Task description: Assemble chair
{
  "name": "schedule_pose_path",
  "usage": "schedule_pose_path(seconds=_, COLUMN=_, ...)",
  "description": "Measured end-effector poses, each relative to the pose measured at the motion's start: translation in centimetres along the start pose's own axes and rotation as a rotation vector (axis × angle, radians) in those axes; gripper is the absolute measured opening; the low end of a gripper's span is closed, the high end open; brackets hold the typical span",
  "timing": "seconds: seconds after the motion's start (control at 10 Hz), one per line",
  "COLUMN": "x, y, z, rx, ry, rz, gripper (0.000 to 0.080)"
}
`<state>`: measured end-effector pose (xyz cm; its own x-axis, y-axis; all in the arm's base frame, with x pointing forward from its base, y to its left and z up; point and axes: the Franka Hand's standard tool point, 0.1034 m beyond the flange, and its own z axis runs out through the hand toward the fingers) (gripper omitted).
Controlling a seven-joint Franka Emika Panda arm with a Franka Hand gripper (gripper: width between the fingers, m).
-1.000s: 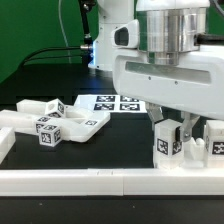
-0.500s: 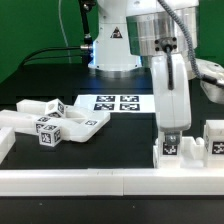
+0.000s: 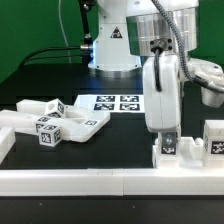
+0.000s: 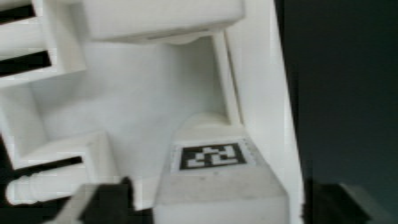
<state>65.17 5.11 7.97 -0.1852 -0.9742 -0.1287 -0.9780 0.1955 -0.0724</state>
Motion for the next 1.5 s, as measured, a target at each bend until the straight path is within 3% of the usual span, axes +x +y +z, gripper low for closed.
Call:
schedule_pose_path(seconds=0.1, x=-0.1, y=0.1, z=-0.8, rx=0.011, ry=-0.005, rz=-0.031, gripper=0.0608)
schedule_pose_path(seconds=0.2, x=-0.5, y=0.6, z=-1.7, rx=0.001, ry=-0.003, rz=-0.066, gripper=0.0637)
schedule_pose_path(seconds=0.3, x=-0.9, y=1.1, z=-1.8, rx=-0.022, ry=0.005, rz=-0.094, gripper=0.0646)
schedule_pose_path(seconds=0.7, x=-1.0, y=1.2, z=-1.5, rx=-0.025, ry=0.006, rz=-0.175, gripper=0.0649)
schedule_pose_path(seconds=0.8, x=-1.4, y=1.1, z=-1.8, rx=-0.01, ry=0.003, rz=-0.285, gripper=0.0649)
schedule_pose_path(seconds=0.9, x=-0.9, y=0.9, z=-2.1, rx=0.041, ry=0.015, rz=-0.43, gripper=0.0649)
schedule_pose_path(seconds=1.1, x=-0.5, y=2.3, z=-2.2, rx=0.056, ry=0.033, rz=-0.757, gripper=0.0649)
schedule_pose_path(seconds=1.2, x=-0.3, y=2.8, z=-2.1, rx=0.089, ry=0.062, rz=-0.912, gripper=0.0649)
schedule_pose_path(seconds=1.3, x=-0.3, y=3.7, z=-1.9, rx=0.098, ry=0.086, rz=-0.954, gripper=0.0649)
schedule_pose_path(seconds=1.5, x=-0.1, y=3.7, z=-1.8, rx=0.088, ry=0.092, rz=-1.08, gripper=0.0649)
